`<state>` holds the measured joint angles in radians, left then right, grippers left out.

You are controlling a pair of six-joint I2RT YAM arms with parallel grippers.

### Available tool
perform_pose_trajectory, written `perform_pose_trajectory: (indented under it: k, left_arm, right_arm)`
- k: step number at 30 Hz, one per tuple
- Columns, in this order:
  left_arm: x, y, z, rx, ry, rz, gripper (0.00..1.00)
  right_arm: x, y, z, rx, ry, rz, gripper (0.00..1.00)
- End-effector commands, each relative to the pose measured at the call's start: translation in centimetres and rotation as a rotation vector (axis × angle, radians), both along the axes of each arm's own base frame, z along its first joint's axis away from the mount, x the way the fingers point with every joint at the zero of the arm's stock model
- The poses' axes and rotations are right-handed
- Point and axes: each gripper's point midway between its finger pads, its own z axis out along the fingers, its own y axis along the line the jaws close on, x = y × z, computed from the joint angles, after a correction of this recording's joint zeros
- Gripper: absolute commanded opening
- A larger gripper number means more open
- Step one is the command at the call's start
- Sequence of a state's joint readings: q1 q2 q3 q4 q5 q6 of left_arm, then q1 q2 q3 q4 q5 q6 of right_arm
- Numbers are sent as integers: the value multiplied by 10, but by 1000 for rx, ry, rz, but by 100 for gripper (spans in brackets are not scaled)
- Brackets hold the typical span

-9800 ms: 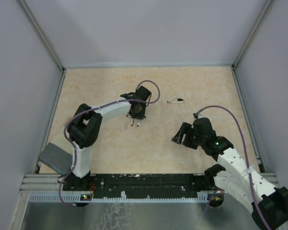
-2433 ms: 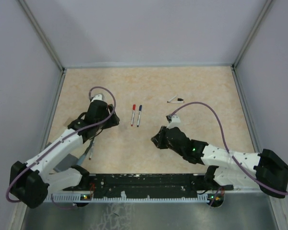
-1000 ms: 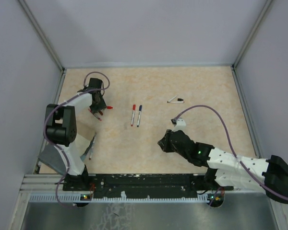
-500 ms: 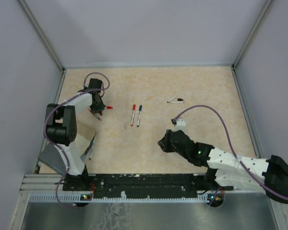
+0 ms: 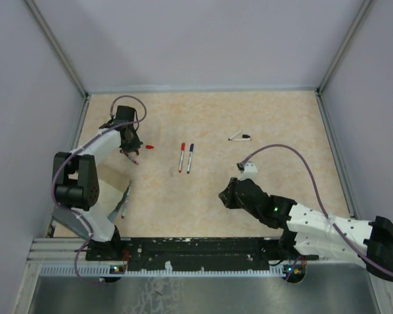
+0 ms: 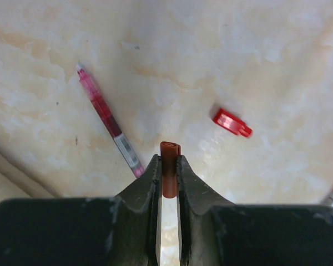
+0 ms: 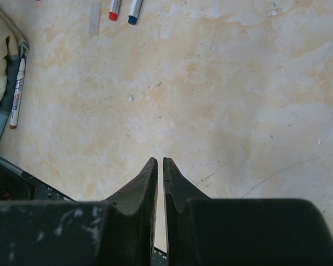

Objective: Insert the pens into the pen caps
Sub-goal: Pick up the pen cap from the center of the board.

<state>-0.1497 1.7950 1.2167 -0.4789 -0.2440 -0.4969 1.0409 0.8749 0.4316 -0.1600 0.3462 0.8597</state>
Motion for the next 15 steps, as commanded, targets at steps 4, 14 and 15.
perform_pose_trajectory:
  k: [4,14,15]
  left_arm:
    - [-26,-48,51,-135,-129,-195,17]
    - [-119,-180,48,-280,-110,-531,17]
    - [-130,-195,45,-295,-104,-556,17]
  right_arm:
    - [7,-6,15,7,-48,-43,9]
    - [9,-26,15,-27,-57,-117,9]
    - [10,-31,16,-23,-62,-139,9]
